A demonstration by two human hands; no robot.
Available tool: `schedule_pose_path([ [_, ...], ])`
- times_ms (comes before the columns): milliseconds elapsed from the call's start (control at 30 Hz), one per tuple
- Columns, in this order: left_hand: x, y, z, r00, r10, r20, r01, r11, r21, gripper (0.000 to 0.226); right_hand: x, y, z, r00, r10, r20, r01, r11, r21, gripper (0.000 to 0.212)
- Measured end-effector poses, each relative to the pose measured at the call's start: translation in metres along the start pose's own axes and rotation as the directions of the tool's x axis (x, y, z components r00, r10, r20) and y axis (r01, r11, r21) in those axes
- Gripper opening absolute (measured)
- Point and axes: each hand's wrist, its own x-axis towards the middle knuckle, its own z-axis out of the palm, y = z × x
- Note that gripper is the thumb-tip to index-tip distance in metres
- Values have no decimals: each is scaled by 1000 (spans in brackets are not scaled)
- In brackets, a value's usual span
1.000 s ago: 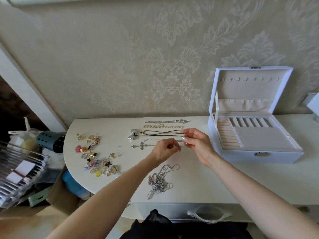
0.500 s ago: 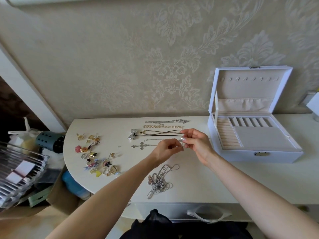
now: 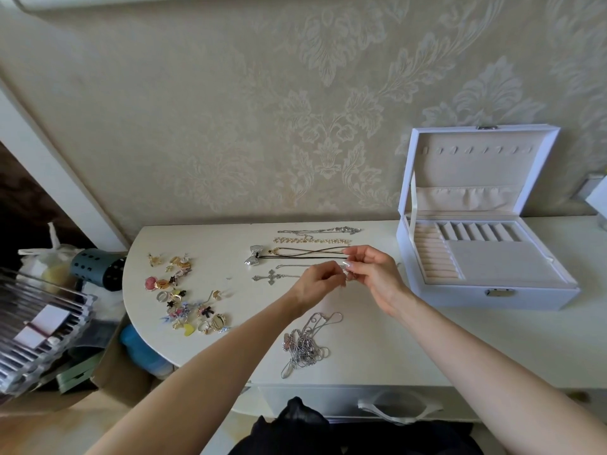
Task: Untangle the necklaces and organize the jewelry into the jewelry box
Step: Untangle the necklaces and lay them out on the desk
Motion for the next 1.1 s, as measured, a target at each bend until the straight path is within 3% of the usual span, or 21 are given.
schedule_pose_path([
  [133,-2,3,-1,1000,-16,15,17,997,-70,31,0,-1,3,1000,7,-8,-6,998,67,25],
  [333,-6,3,-6,1000,-11,-13,10,996,-84,16,-1,-7,5,999,23,-24,-19,991,131,24],
  [500,-8,8,-8,999,1,-42,-7,988,-153,23,0,-10,9,1000,26,16,-29,983,183,26],
  [700,-14,10,-9,999,44,-21,-47,975,-215,14,2,-16,14,1000,-14,25,7,962,273,24],
  [1100,-18,8,-12,989,23,-147,-72,939,-336,12,1,-18,15,996,-65,64,38,932,360,33],
])
